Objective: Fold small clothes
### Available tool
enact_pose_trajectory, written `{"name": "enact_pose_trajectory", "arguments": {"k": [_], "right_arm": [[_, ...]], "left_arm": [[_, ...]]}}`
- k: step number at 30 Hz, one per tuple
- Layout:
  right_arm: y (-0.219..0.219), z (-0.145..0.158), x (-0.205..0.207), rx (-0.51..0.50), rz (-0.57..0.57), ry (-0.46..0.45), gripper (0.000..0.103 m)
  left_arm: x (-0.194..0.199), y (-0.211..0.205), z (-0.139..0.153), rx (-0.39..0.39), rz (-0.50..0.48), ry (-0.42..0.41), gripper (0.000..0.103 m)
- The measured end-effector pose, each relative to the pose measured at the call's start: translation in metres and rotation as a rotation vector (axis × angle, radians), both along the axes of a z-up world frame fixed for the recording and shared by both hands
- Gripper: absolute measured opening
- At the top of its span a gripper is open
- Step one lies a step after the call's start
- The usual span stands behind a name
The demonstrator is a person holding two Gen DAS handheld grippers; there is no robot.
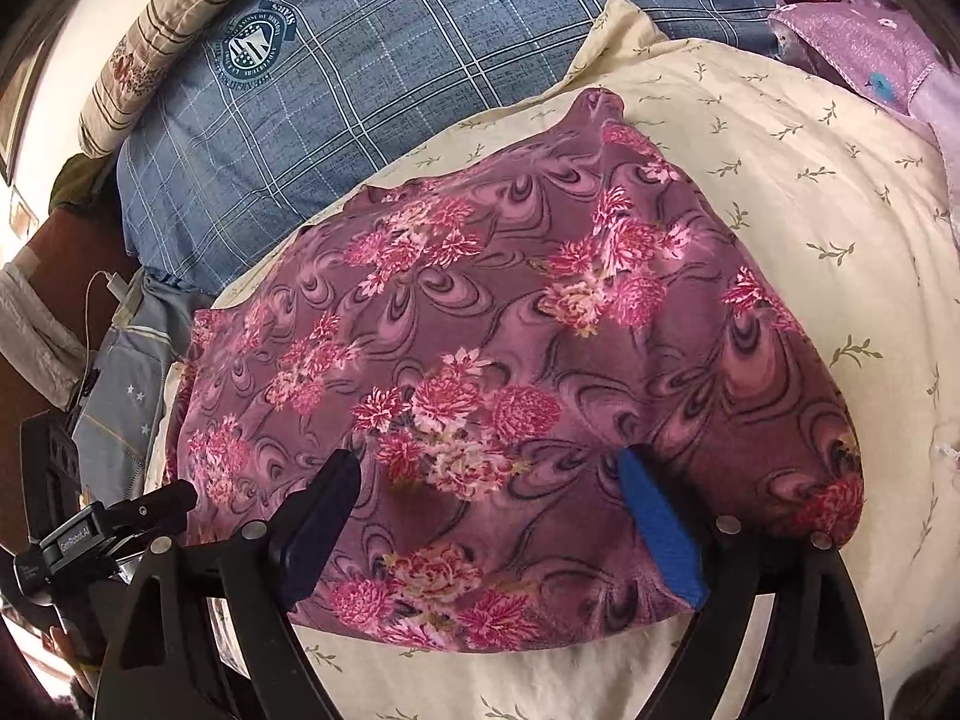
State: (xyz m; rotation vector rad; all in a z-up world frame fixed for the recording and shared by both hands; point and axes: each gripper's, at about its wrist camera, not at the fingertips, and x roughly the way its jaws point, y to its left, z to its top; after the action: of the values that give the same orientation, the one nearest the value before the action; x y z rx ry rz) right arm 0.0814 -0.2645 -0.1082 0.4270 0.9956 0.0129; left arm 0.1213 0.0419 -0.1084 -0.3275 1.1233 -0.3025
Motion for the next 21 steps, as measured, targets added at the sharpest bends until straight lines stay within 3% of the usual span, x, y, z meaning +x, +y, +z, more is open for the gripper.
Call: {"name": "enact_pose_trajectory", "arguments": {"k": [5, 6, 7, 9, 11, 13, 17, 21], "right_arm": [[0.008, 0.000, -0.002, -0.041, -0.017, -0.015, 0.089], [0.011, 0.000, 0.000, -0.069, -0.010, -0.005, 0.089], [0.016, 0.000, 0.002, -0.102, 0.002, 0.012, 0.089], [0.027, 0.003, 0.005, -0.180, 0.028, 0.048, 0.089], [0.032, 0.012, 0.001, -0.190, 0.029, 0.011, 0.088], [0.037, 0.025, -0.004, -0.163, 0.035, -0.067, 0.089], [0.053, 0.038, 0.001, -0.198, 0.084, -0.136, 0.089], [0.076, 0.028, 0.014, -0.196, 0.167, -0.139, 0.089]], "left_arm": [[-0.002, 0.007, 0.000, -0.053, 0.017, -0.007, 0.102], [-0.002, 0.010, 0.001, -0.065, 0.012, -0.002, 0.098], [-0.002, 0.016, 0.006, -0.067, 0.022, -0.003, 0.085], [-0.003, 0.035, 0.023, -0.082, 0.040, -0.045, 0.072], [-0.006, 0.064, 0.043, -0.076, 0.083, -0.102, 0.074], [-0.007, 0.091, 0.055, -0.070, 0.125, -0.128, 0.086], [-0.009, 0.148, 0.046, -0.164, 0.235, -0.061, 0.087], [-0.012, 0.156, 0.023, -0.233, 0.248, 0.017, 0.086]]}}
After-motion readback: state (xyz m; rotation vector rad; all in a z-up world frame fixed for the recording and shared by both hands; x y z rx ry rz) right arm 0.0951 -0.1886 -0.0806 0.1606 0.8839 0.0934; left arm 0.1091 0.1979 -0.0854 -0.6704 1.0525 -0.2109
